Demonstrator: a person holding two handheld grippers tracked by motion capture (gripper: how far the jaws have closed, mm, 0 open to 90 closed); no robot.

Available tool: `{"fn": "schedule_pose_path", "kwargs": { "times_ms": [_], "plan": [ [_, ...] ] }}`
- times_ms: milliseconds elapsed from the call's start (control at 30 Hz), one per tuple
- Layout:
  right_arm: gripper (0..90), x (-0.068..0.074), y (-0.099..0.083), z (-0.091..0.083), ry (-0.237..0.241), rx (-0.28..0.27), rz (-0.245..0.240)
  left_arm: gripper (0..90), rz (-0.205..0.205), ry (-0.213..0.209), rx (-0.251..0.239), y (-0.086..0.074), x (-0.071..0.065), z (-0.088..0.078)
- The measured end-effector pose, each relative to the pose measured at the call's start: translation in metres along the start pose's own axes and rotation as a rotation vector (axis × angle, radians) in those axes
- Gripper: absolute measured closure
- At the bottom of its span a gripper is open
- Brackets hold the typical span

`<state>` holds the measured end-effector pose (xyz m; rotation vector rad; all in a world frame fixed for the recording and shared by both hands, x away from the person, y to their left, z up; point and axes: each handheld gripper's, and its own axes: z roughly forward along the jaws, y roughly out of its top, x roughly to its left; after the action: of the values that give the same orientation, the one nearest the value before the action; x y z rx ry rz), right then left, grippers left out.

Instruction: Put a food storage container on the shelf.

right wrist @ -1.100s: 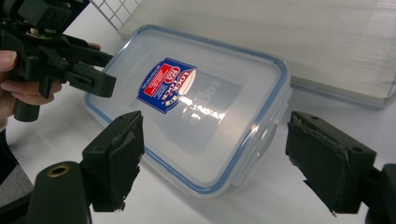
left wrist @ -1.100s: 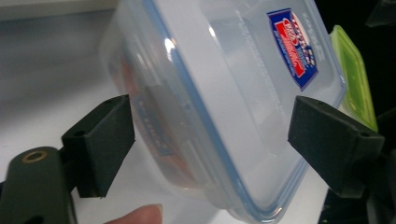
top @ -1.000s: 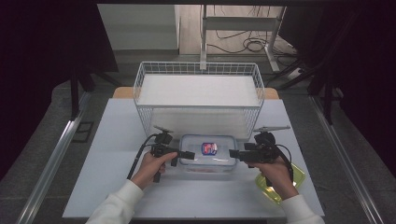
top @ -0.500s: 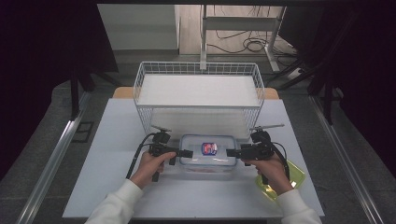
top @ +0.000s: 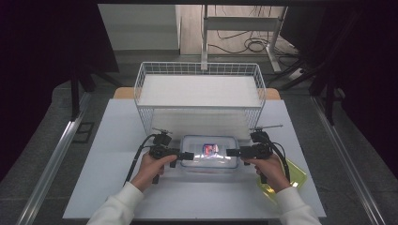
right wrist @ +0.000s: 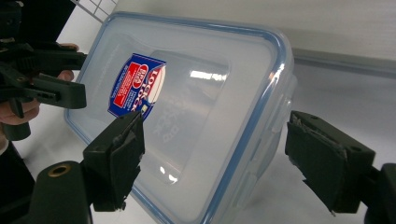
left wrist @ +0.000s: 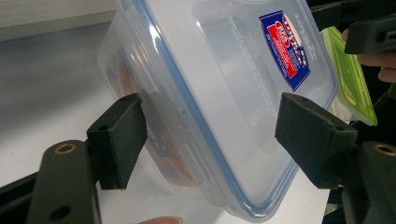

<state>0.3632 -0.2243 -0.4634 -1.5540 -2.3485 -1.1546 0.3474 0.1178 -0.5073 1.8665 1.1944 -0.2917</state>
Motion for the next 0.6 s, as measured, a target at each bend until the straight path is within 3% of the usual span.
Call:
{"fn": "schedule_pose_path", "kwargs": {
  "times_ms": [433,600],
  "plan": [
    [19.4,-0.006,0.002,0.013,0.007,0.041,0.043,27.0,0.024,0.006,-0.019,-0.004,-0.002,-0.002],
    [18.6,-0.009,0.002,0.02,0.044,0.065,0.063,27.1,0.033,0.011,-0.023,-0.005,-0.004,-0.003]
  ]
}}
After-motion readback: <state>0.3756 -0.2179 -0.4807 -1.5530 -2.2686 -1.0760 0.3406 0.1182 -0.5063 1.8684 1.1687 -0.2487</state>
